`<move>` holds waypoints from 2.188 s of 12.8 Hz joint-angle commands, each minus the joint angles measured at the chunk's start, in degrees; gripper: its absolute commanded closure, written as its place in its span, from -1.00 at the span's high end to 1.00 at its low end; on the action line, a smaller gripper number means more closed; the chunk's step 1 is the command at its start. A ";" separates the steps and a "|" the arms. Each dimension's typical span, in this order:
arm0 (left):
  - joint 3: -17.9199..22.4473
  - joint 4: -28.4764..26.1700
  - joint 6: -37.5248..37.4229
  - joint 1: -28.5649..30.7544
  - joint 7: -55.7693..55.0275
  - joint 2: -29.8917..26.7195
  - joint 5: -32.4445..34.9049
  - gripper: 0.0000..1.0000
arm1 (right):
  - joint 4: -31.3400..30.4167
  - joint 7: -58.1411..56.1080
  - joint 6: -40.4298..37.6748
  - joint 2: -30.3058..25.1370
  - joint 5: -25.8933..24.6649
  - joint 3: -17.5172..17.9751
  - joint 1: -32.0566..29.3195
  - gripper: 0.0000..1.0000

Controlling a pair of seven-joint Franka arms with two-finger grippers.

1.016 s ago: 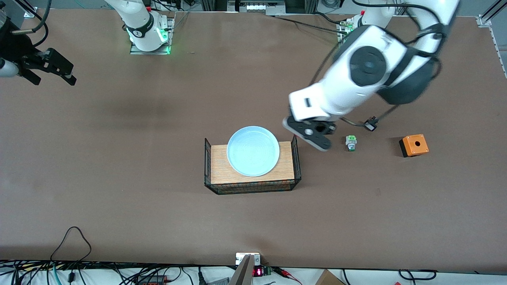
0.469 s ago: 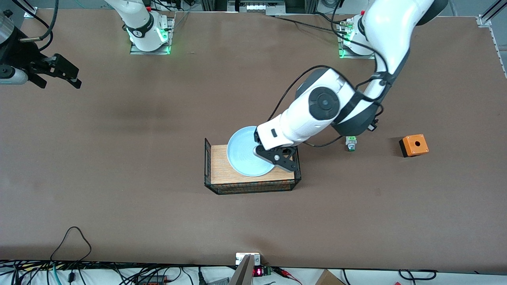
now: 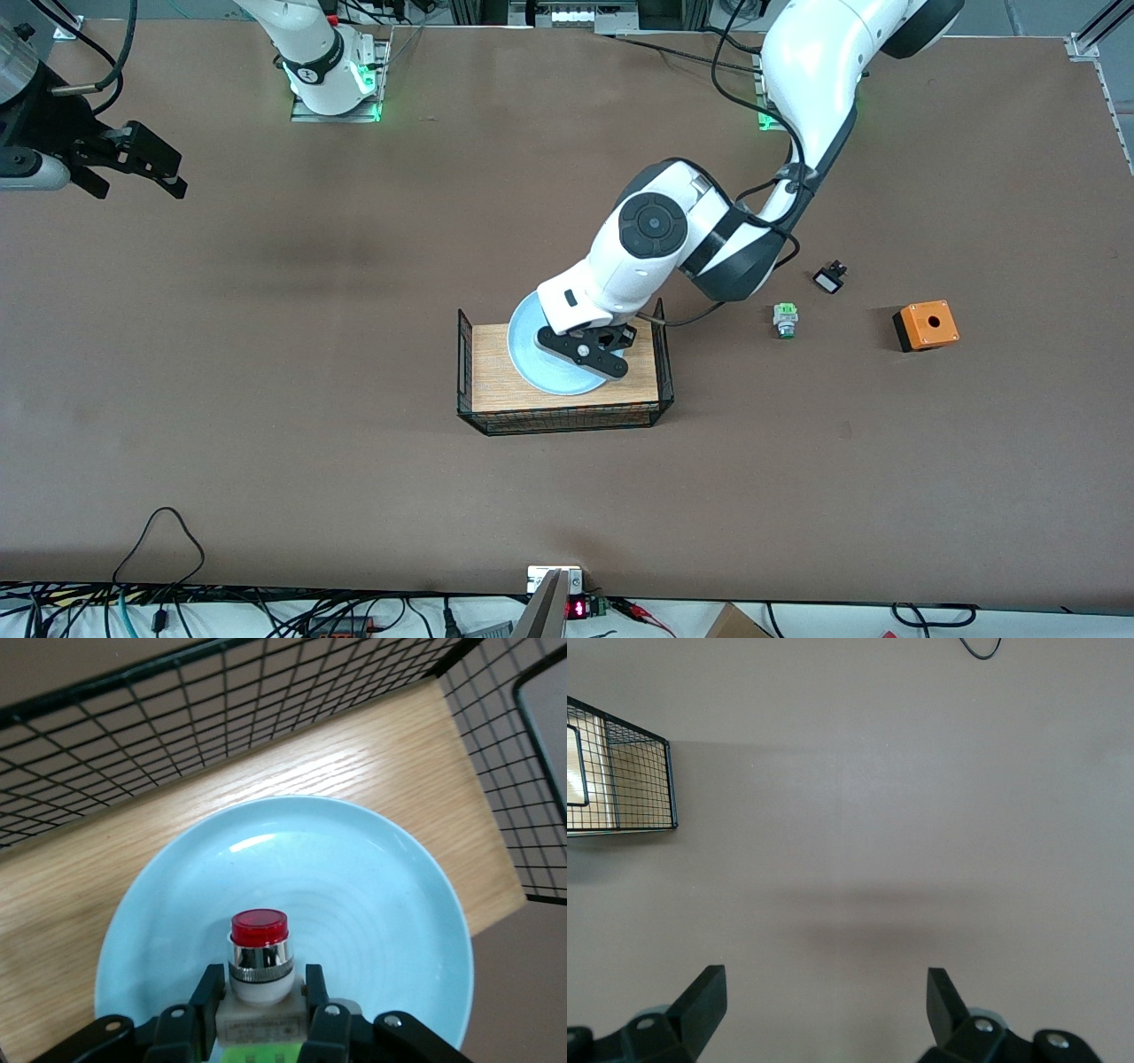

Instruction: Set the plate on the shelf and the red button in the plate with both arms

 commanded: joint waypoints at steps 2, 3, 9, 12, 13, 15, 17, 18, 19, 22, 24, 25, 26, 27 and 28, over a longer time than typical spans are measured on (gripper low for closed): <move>0.60 2.16 -0.14 -0.66 -0.36 1.74 0.45 0.25 | 1.59 0.75 -0.44 0.75 -0.75 -0.06 0.21 1.00; 0.60 1.98 -0.23 -0.66 -0.19 1.56 0.45 0.99 | 2.03 0.57 -0.44 0.84 -0.66 -0.15 0.12 1.00; 0.51 2.50 -10.38 0.04 -0.54 -4.66 0.27 1.00 | 2.03 0.84 -1.06 0.67 -0.66 -0.15 0.12 1.00; 0.25 2.68 -25.23 1.62 -0.54 -13.00 -0.08 1.00 | 2.03 0.14 -0.97 0.58 -0.93 -0.15 0.21 1.00; 0.33 2.68 -29.45 1.80 -0.54 -15.81 0.01 1.00 | 2.03 0.05 -0.97 0.58 -1.80 -0.06 0.30 1.00; 0.42 2.68 -35.18 3.54 -0.10 -19.16 0.62 1.00 | 2.03 0.31 -1.15 0.58 -2.86 0.11 0.47 1.00; 0.51 2.07 -38.62 7.14 0.08 -20.84 0.89 1.00 | 2.03 0.48 -1.06 0.58 -2.69 0.12 0.47 1.00; 0.59 2.15 -40.73 8.20 0.16 -21.37 0.97 1.00 | 2.03 0.57 -1.15 0.58 -2.60 0.03 0.47 1.00; 0.60 2.15 -42.14 10.30 0.16 -21.72 0.98 1.00 | 2.03 0.66 -1.06 0.58 -2.51 0.11 0.47 1.00; 0.51 2.24 -44.35 18.11 0.60 -23.40 -0.07 1.00 | 2.03 0.66 -1.06 0.58 -2.51 0.03 0.47 1.00; 0.60 0.14 -42.78 22.69 0.69 -24.01 -0.60 1.00 | 2.12 0.75 -1.06 0.58 -2.51 0.03 0.47 1.00; 0.77 -1.09 -40.94 25.06 1.48 -24.36 -1.91 1.00 | 2.12 0.75 -1.06 0.58 -2.42 0.03 0.47 1.00; 0.94 -5.10 -36.66 26.22 3.66 -27.50 -1.84 1.00 | 2.12 0.92 -1.06 0.58 -2.42 0.03 0.39 1.00; 3.30 -11.58 -33.22 26.84 7.77 -32.31 -2.10 1.00 | 2.12 0.92 -1.06 0.58 -2.42 0.03 0.39 1.00; 5.84 -18.78 -29.36 26.85 12.77 -37.93 -2.45 1.00 | 2.03 0.92 -1.15 0.49 -2.33 0.03 0.47 1.00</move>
